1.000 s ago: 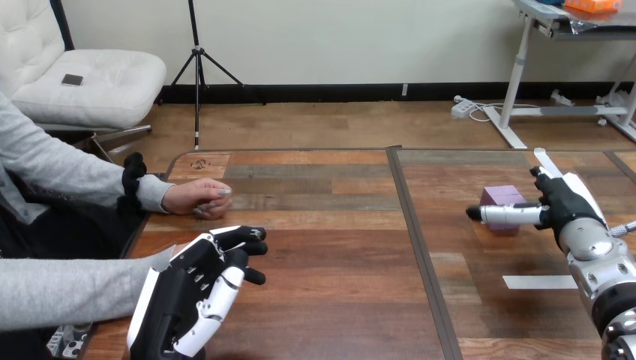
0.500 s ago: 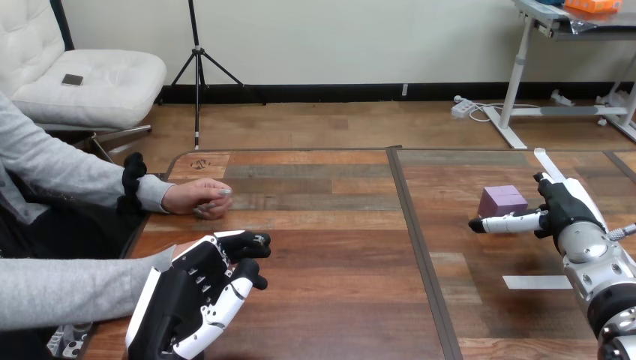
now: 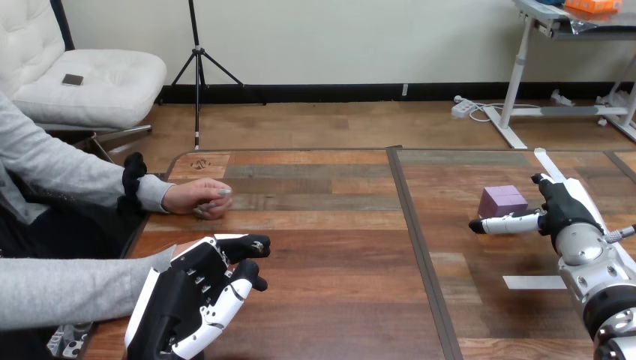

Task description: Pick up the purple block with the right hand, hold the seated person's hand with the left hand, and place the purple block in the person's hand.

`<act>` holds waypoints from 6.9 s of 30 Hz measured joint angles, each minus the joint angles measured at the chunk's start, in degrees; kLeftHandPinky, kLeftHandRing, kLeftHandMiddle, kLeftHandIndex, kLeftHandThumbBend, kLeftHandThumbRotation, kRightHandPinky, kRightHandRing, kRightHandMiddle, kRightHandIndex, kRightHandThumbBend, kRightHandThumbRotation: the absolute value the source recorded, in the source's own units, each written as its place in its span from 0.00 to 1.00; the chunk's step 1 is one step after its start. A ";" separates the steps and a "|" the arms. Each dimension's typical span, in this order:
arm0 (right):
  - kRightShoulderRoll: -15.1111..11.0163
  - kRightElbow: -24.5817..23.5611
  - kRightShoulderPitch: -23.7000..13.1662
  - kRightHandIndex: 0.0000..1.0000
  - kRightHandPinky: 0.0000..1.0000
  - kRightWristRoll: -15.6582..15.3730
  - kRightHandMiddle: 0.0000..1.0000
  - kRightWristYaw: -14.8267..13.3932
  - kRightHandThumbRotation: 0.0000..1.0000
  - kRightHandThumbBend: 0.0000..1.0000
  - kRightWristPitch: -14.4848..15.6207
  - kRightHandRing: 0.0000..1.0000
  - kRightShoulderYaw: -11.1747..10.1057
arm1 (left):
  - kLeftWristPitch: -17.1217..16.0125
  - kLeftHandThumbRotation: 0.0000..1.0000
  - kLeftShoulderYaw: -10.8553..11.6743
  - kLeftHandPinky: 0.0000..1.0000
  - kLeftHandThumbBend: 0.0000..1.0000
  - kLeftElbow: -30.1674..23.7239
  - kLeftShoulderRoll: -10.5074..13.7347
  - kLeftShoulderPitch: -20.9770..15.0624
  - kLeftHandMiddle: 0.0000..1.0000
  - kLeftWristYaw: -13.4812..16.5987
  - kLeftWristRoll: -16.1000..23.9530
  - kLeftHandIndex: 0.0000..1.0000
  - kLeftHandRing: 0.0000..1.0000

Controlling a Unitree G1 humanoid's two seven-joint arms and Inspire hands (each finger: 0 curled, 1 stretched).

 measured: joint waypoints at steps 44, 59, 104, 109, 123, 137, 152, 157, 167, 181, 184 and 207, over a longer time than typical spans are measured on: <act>3.40 0.20 0.83 0.84 0.51 -0.87 0.78 -8.31 0.19 1.00 -1.37 0.73 1.83 | -0.16 0.22 0.83 0.53 0.48 -0.01 -0.39 0.00 0.67 -1.70 -2.27 0.51 0.71; 3.51 0.22 -1.20 0.79 0.31 -0.83 0.57 -6.93 0.19 1.00 0.49 0.47 1.95 | -0.14 0.18 0.84 0.53 0.49 -0.05 -0.53 0.05 0.66 -1.93 -3.21 0.49 0.69; 5.73 0.33 -2.04 0.73 0.31 -1.88 0.57 -5.19 0.03 0.99 2.14 0.45 3.78 | -0.27 0.18 1.14 0.50 0.46 -2.44 -0.06 0.68 0.64 -0.95 -4.16 0.49 0.68; 5.77 0.33 -2.12 0.70 0.36 -2.15 0.60 -5.19 0.08 0.99 3.16 0.50 4.23 | -0.53 0.19 1.13 0.49 0.46 -2.44 -0.06 0.69 0.64 -1.08 -4.12 0.48 0.68; 5.55 0.33 -2.88 0.76 0.33 -3.21 0.53 -0.63 0.13 0.99 9.65 0.45 5.83 | -0.92 0.18 1.09 0.49 0.46 -2.44 -0.05 1.06 0.62 -0.78 -3.79 0.47 0.66; 2.60 -0.24 -6.45 0.62 0.36 -5.11 0.47 14.57 0.20 1.00 13.17 0.41 8.61 | -0.93 0.19 1.01 0.47 0.45 -2.44 -0.06 1.15 0.61 -0.55 -3.22 0.48 0.64; 0.05 -4.67 -7.70 0.52 0.40 -5.01 0.46 20.69 0.21 0.95 9.37 0.42 8.69 | -1.15 0.18 1.02 0.46 0.42 -2.41 -0.12 0.95 0.60 0.76 -1.39 0.47 0.63; -0.78 -7.07 -7.71 0.50 0.40 -3.04 0.46 20.65 0.24 0.90 6.57 0.42 7.13 | -1.32 0.15 1.01 0.46 0.39 -2.33 -0.14 0.71 0.59 1.15 -1.01 0.46 0.62; -1.71 -10.13 -8.72 0.48 0.40 -1.81 0.48 21.07 0.36 0.85 5.44 0.44 6.15 | -1.37 0.10 0.97 0.45 0.39 -2.33 -0.18 0.47 0.59 1.55 -0.81 0.46 0.62; -2.20 -12.17 -9.21 0.44 0.38 -2.65 0.45 21.50 0.38 0.81 5.54 0.42 6.27 | -2.64 0.10 1.02 0.44 0.42 -1.77 -0.13 0.34 0.58 1.77 0.12 0.46 0.60; -2.39 -12.38 -9.21 0.43 0.37 -2.66 0.45 21.06 0.38 0.81 5.07 0.42 6.27 | -2.64 0.10 1.01 0.44 0.42 -1.70 -0.12 0.31 0.58 1.82 0.20 0.46 0.59; -4.04 -7.79 -10.91 0.71 0.50 -2.68 0.67 10.42 0.45 0.84 -5.58 0.63 4.87 | -2.86 0.07 1.00 0.42 0.39 -0.40 -0.11 -0.26 0.58 0.82 -0.01 0.45 0.60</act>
